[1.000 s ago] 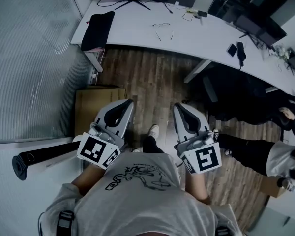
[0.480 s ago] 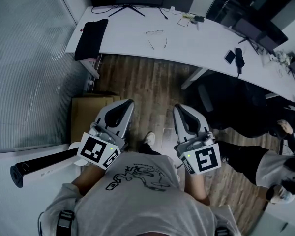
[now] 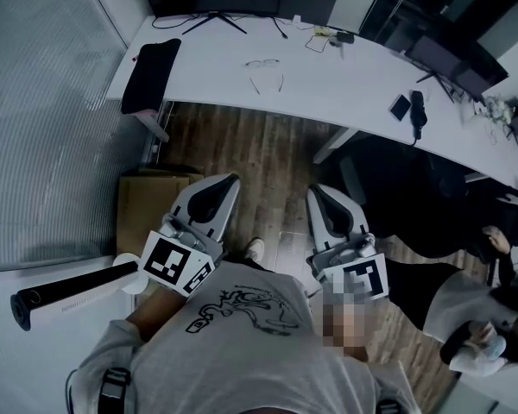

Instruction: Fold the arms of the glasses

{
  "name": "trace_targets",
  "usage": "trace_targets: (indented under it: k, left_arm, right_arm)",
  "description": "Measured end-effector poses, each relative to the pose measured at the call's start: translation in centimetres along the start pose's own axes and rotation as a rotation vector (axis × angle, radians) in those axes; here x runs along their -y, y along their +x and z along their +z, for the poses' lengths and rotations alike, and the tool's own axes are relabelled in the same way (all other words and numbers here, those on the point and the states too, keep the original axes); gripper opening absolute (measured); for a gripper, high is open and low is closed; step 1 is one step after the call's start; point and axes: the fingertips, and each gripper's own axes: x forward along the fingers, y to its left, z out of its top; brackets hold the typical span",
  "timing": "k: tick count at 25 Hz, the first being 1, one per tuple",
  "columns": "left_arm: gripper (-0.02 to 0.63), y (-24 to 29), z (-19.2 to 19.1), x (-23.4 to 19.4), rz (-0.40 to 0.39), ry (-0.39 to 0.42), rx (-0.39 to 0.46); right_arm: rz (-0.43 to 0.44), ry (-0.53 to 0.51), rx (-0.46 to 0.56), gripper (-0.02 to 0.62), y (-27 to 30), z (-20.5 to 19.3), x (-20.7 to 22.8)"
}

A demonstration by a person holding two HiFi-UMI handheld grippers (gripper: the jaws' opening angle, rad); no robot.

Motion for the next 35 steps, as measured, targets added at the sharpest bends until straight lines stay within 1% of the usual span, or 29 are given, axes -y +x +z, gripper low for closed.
trace_targets:
  k: [7, 15, 23, 33, 35]
  left_arm:
    - [0.021, 2.1, -0.7, -0.4, 0.018, -0.005, -0.018]
    - [0.021, 5.2, -1.1, -3.7, 0.014, -0.008, -0.014]
    - [0.021, 9.6, 0.1, -8.7, -0.017, -0.003, 0.011]
    - [0.020, 16.0, 2.1, -17.1, -0.046, -0.022, 0.000]
    - [0.021, 17.2, 2.3, -18.7, -0.059, -0.022, -0.004]
  right_arm:
    - [0.028, 0.011, -0.011, 0.009, 1.2, -0.7, 1.8]
    - [0.029, 0.001, -0.022, 0.009, 5.0, -1.1, 3.7]
    - [0.024, -0.013, -0.028, 0.009, 11.4, -0.4, 6.3]
    - [-0.003, -0.013, -0.048, 0.009, 20.7, 1.2, 10.5]
    - [-0.019, -0.005, -0.030, 0.009, 22.8, 1.8, 11.2]
